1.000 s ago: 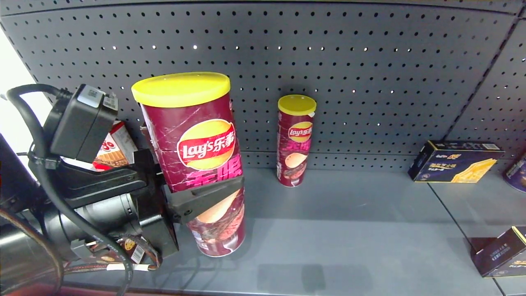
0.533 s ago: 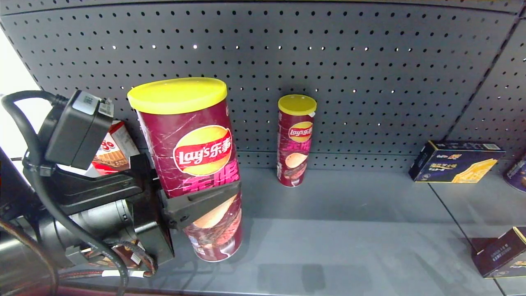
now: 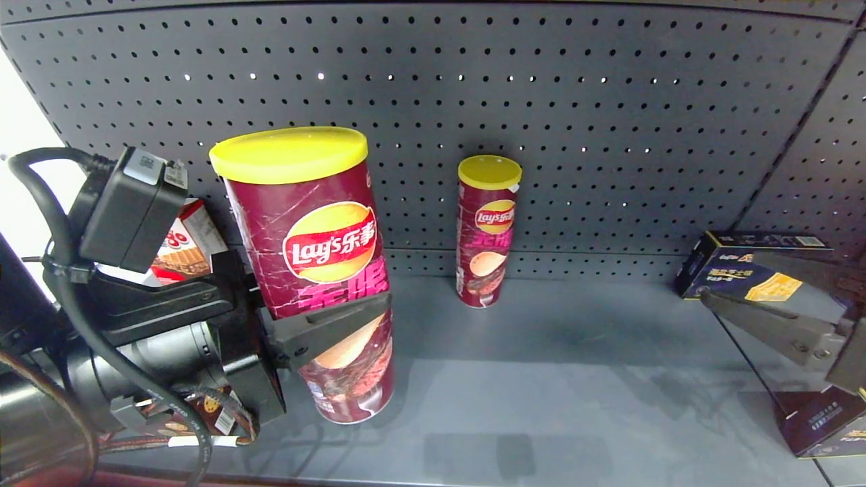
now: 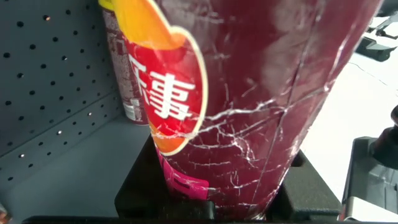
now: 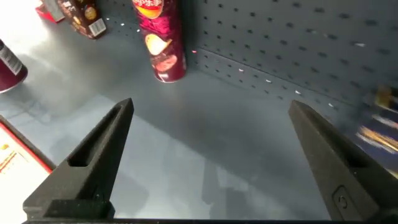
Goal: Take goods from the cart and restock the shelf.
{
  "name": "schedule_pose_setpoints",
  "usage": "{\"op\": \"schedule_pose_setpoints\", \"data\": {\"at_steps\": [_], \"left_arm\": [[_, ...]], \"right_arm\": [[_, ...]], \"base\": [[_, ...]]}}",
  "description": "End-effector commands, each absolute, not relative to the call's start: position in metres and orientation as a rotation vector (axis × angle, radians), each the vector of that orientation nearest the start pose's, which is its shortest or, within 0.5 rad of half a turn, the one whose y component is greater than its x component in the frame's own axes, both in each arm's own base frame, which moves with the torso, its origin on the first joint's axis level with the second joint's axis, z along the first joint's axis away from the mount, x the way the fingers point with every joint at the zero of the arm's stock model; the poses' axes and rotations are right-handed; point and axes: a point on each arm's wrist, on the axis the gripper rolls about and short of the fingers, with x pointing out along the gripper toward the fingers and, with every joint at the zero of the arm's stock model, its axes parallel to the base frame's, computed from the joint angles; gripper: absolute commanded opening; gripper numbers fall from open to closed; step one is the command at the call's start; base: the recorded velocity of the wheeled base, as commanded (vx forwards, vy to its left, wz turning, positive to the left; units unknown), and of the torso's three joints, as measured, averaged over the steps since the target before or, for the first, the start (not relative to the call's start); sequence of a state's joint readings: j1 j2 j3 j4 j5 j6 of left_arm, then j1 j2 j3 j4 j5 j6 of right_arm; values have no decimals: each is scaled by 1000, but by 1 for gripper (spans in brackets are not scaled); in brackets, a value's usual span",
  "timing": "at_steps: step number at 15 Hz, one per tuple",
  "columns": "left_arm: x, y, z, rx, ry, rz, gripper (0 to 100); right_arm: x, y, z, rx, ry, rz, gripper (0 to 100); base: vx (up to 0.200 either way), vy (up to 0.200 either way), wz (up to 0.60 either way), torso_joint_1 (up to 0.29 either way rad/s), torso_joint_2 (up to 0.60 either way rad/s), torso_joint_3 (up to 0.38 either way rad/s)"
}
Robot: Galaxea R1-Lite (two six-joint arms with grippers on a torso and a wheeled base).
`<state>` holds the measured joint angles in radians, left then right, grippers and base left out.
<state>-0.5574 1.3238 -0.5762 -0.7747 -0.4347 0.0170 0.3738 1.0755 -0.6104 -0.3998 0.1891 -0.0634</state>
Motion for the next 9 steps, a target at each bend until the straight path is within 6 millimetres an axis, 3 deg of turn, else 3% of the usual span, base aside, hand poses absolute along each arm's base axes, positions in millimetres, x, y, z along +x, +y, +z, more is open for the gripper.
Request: {"op": "schedule_pose_setpoints", "data": {"at_steps": [1, 6, 9], "left_arm": [[171, -116, 229, 14, -32, -986, 0], [171, -116, 229, 14, -31, -985, 0], [170, -116, 229, 14, -32, -985, 0]], "right_arm": [[173, 73, 239, -80, 114, 597, 100], [206, 88, 241, -86, 50, 693, 100], [212, 94, 247, -83, 17, 756, 100]], "base": [[0, 0, 0, 0, 0, 0], [0, 0, 0, 0, 0, 0], [0, 0, 0, 0, 0, 0]]}}
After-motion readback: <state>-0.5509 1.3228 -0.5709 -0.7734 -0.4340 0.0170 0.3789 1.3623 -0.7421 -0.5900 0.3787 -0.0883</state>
